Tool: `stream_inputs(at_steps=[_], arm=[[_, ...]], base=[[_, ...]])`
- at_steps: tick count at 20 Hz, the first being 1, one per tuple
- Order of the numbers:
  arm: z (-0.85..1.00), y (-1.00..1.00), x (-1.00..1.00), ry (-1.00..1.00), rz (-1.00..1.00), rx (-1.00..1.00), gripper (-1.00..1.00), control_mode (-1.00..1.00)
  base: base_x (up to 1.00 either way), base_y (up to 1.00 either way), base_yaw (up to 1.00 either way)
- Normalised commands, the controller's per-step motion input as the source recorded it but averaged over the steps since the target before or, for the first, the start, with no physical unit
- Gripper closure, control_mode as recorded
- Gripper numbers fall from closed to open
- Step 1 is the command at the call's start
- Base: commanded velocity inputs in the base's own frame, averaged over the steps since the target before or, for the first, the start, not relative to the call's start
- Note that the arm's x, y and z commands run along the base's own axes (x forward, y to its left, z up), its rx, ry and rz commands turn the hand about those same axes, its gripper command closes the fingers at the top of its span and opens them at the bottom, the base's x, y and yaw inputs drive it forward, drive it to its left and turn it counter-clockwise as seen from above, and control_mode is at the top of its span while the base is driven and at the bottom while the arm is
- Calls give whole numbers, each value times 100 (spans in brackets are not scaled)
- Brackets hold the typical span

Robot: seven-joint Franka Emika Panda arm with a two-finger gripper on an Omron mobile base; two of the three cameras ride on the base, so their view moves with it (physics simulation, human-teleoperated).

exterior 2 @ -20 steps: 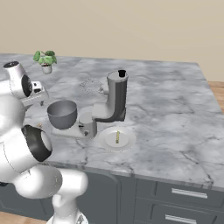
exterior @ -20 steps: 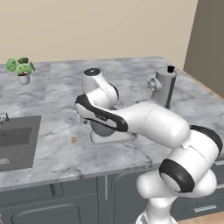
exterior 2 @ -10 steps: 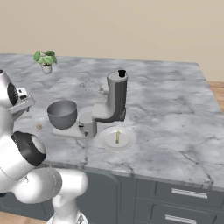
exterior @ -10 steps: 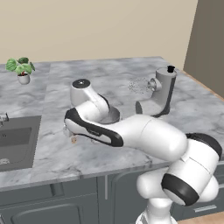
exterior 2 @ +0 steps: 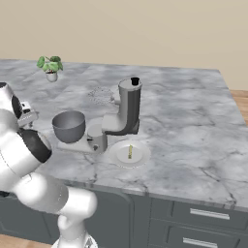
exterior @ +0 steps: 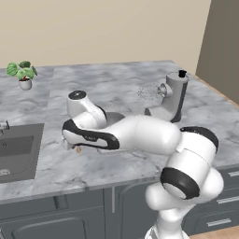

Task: Add butter and sugar cubes to the stand mixer bowl and then turn on the stand mixer to begin making frosting.

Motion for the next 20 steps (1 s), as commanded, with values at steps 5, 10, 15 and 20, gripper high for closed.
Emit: stream_inputs(at_steps=[5, 10, 15, 20], arm=[[-21, 13, 47, 10, 0, -5, -100, -100], [-14, 1, 27, 8, 0, -9, -100, -100], [-30, 3, 16, 8, 0, -14, -100, -100], [-38, 1, 2, 1, 0, -11, -100, -100]], base=[[0, 0, 0], [0, 0, 0], [0, 0, 0], [0, 0, 0]])
